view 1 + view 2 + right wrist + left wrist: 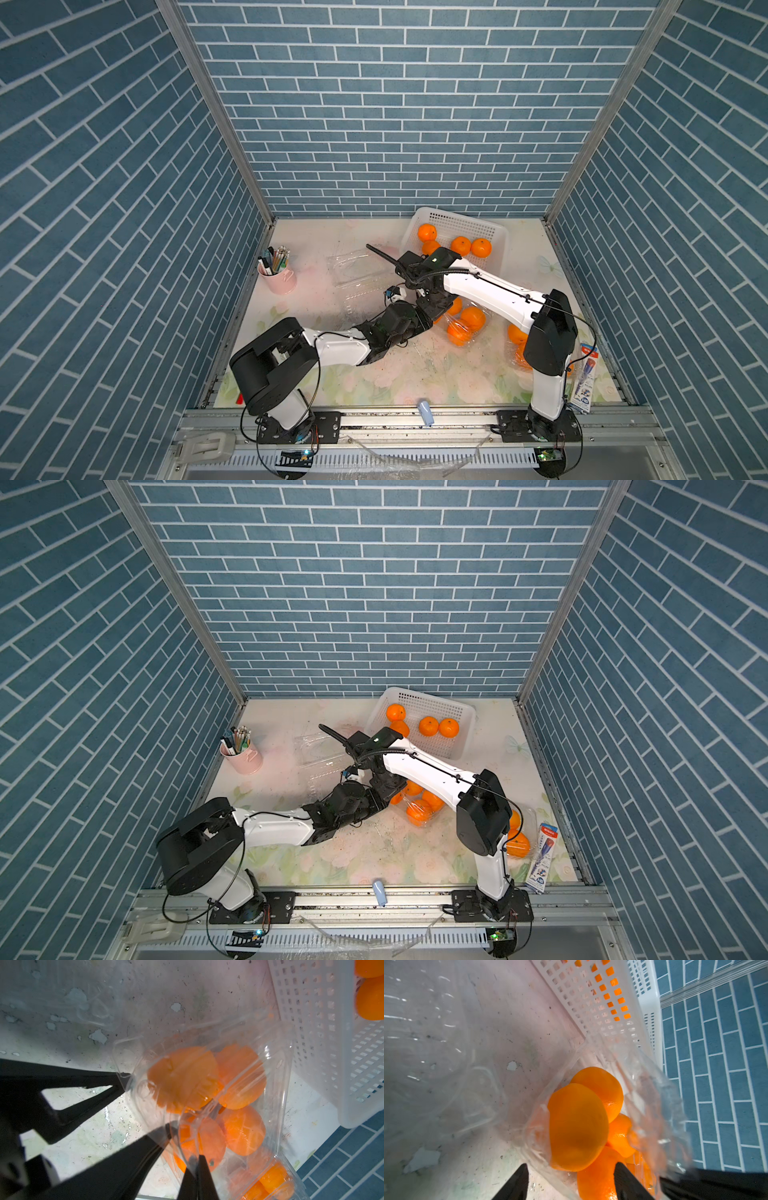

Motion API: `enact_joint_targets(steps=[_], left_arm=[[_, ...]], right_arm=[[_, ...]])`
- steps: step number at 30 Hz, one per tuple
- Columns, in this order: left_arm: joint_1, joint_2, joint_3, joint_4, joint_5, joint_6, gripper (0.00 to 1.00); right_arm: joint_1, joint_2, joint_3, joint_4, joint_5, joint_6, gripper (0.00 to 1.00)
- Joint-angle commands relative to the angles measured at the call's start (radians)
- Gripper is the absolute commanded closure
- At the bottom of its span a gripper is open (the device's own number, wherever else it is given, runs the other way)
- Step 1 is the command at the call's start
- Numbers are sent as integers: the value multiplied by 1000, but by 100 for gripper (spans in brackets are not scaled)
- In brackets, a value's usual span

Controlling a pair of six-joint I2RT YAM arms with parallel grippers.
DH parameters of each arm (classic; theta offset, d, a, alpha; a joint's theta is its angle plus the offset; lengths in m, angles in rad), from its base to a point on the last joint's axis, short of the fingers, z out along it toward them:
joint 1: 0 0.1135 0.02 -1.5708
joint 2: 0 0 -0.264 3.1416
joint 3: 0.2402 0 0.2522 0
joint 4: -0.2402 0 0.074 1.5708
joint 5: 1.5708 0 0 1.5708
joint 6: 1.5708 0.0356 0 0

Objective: Take oranges out of containers
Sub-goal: Open the packing box at the center of the board.

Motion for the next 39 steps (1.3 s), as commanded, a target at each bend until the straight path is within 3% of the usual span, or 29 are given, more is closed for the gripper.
enact_joint_targets(steps=[1,8,14,18,24,32,39], left_arm=[[-4,35,-1,23,15,5,41],[-14,48,3,-18,5,30,53],[-15,40,-1,-58,-1,74,73],[-15,0,3,-134,-18,124,77],[-12,-95,-19,-244,-52,172,78],[9,-217,-54,-376,-86,209,72],[23,-295,-74,-449,-112,227,54]], right_arm=[[4,-23,22,-18,-5,32,100],[3,-23,55,-56,29,26,100],[-9,-28,83,-105,74,-2,100],[-25,-45,99,-138,102,-16,100],[-33,-74,126,-195,148,-15,100],[-62,-123,77,-209,217,-11,66],[-106,-155,8,-182,224,-10,53]])
